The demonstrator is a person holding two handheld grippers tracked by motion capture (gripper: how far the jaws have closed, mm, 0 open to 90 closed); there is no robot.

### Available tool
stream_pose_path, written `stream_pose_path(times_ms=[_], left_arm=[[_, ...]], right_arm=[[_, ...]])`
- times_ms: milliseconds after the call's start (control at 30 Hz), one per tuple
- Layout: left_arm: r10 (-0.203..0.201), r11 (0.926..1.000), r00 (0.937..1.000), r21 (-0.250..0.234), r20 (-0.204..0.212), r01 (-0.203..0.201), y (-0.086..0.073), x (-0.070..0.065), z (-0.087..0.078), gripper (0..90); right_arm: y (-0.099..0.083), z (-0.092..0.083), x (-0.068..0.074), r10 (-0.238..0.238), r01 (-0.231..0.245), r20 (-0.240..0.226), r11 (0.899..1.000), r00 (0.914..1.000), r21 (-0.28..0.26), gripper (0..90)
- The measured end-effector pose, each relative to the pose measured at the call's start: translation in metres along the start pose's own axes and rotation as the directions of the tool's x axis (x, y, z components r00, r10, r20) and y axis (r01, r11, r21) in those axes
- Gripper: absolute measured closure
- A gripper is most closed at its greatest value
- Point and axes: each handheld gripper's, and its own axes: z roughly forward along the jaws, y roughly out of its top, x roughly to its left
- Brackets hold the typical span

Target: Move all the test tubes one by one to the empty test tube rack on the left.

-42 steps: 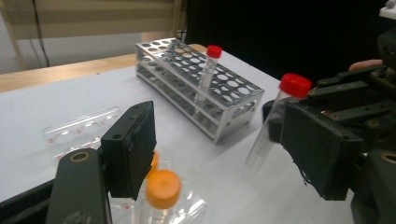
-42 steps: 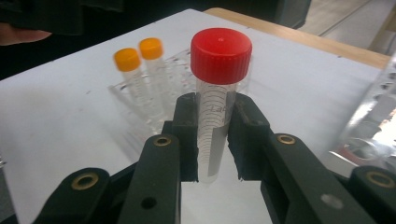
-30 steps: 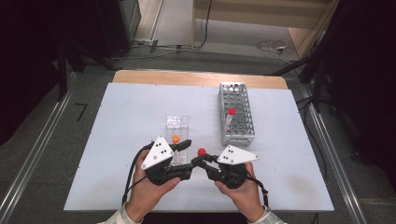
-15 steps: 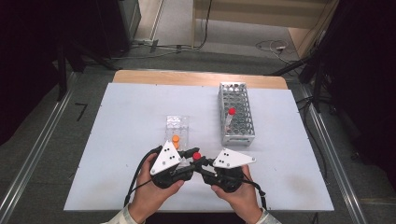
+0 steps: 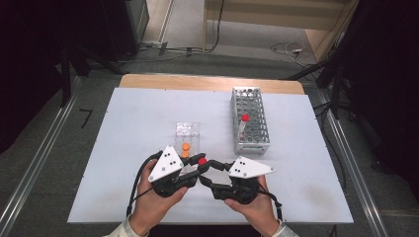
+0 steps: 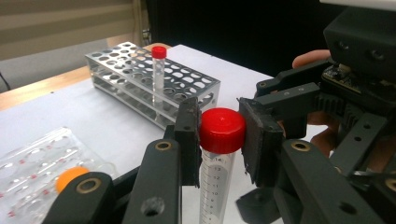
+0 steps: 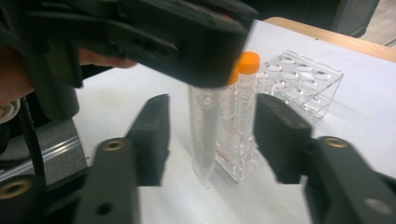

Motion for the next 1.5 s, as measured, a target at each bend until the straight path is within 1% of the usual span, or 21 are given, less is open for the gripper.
stream_pose_path(times_ms=[133, 267, 300, 400, 633, 700, 867, 967, 1067, 1267, 1500], left_arm=[[-0.008, 1.0000, 0.9997, -0.004, -0.024, 0.008, 0.003, 0.007, -0.007, 70.5], [-0.020, 0.9997, 0.9986, -0.015, -0.048, 0.019, 0.007, 0.014, -0.016, 70.6], [-0.025, 0.9995, 0.9983, -0.022, -0.052, 0.024, 0.008, 0.015, -0.018, 70.6], [-0.031, 0.9994, 0.9976, -0.020, -0.062, 0.030, 0.010, 0.019, -0.023, 70.6], [-0.044, 0.9988, 0.9942, -0.024, -0.098, 0.042, 0.011, 0.028, -0.030, 70.6], [-0.051, 0.9985, 0.9926, -0.027, -0.111, 0.048, 0.010, 0.032, -0.029, 70.6], [-0.054, 0.9981, 0.9878, -0.038, -0.146, 0.049, 0.010, 0.043, -0.029, 70.6], [-0.045, 0.9981, 0.9838, -0.048, -0.174, 0.037, 0.012, 0.049, -0.029, 70.6], [-0.047, 0.9980, 0.9786, -0.051, -0.200, 0.037, 0.013, 0.056, -0.026, 70.6], [-0.071, 0.9958, 0.9735, -0.072, -0.217, 0.056, 0.013, 0.067, -0.020, 70.6], [-0.065, 0.9970, 0.9709, -0.057, -0.231, 0.053, 0.006, 0.069, -0.010, 70.6]], right_arm=[[-0.001, 0.000, -0.003, 0.012, -0.012, 0.015, 1.000, 0.9998, 0.001, 30.2], [0.000, -0.002, -0.006, 0.024, -0.023, 0.028, 1.000, 0.9993, -0.009, 25.7], [0.000, -0.003, -0.008, 0.020, -0.020, 0.035, 1.000, 0.9992, -0.011, 24.2], [0.000, -0.004, -0.010, 0.029, -0.028, 0.045, 1.000, 0.9986, -0.013, 22.2], [0.000, -0.005, -0.014, 0.039, -0.039, 0.058, 0.999, 0.9975, -0.011, 22.1], [0.000, -0.005, -0.015, 0.044, -0.043, 0.060, 0.999, 0.9972, -0.010, 22.2], [-0.001, -0.005, -0.016, 0.050, -0.050, 0.062, 0.999, 0.9968, -0.005, 22.4], [-0.001, -0.005, -0.017, 0.053, -0.052, 0.065, 0.999, 0.9965, -0.007, 22.8], [-0.001, -0.004, -0.018, 0.057, -0.057, 0.066, 0.998, 0.9962, -0.004, 23.0], [-0.002, -0.003, -0.018, 0.062, -0.062, 0.070, 0.998, 0.9956, 0.000, 23.5], [-0.002, -0.003, -0.019, 0.062, -0.062, 0.072, 0.998, 0.9955, 0.001, 24.5]])
